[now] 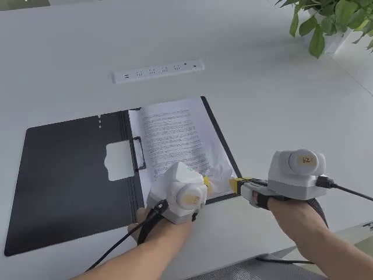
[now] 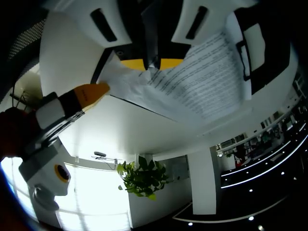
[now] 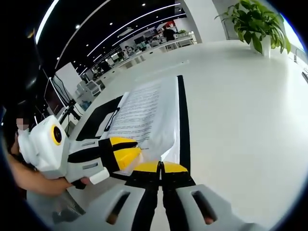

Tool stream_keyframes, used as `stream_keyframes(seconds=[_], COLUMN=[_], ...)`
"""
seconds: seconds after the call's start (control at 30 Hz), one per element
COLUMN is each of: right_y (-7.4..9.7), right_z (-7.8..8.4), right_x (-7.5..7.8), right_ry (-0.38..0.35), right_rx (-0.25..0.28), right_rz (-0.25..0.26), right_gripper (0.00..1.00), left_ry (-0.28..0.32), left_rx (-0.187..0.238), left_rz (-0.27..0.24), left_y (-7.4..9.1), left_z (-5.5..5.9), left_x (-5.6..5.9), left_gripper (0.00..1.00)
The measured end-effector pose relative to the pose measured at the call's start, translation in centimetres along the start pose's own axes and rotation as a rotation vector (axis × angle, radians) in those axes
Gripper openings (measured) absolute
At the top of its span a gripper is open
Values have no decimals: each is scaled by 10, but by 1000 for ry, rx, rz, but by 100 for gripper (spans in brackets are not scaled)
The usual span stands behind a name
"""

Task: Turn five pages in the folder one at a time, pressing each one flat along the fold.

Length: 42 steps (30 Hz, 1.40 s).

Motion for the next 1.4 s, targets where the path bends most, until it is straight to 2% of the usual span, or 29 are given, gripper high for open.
stream_keyframes(seconds=[0.13, 0.23, 0.3, 0.4, 0.53, 0.67, 0.9, 1.4], right_y=[1, 4, 6, 10, 12, 16, 23, 31], right_z=[-1, -3, -4, -7, -10, -11, -14, -19], right_x=[-1, -4, -6, -11, -20, -32, -56, -111], right_ry=[-16, -13, -20, -35, -41, -32, -13, 49], right_rx=[6, 13, 19, 28, 30, 38, 67, 142], right_rz=[-10, -22, -32, -55, -83, -116, -187, -335], right_gripper=[0, 0, 0, 0, 0, 0, 0, 0], left_ry=[9, 70, 80, 62, 76, 62, 88, 130], left_rx=[-1, 4, 6, -11, -29, -37, 2, 95], left_rz=[0, 3, 16, 40, 40, 40, -4, -78], left_y=[0, 1, 2, 6, 14, 25, 53, 116], left_z=[0, -1, -1, -2, 0, 4, 1, -5], left_x=[0, -1, -2, -2, -7, -12, -31, -63], left_gripper=[7, 8, 10, 12, 12, 13, 12, 13])
Point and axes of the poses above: the centre of the closed fingertips' face, and the gripper's own axes: y roughly backward along the fingers, x roughly to its right, z roughly out of its underside, the point moved 8 cm from there along y, roughly backward along the fingers, and after that the axes turned 13 degrees about -y, right-handed, at the moved point
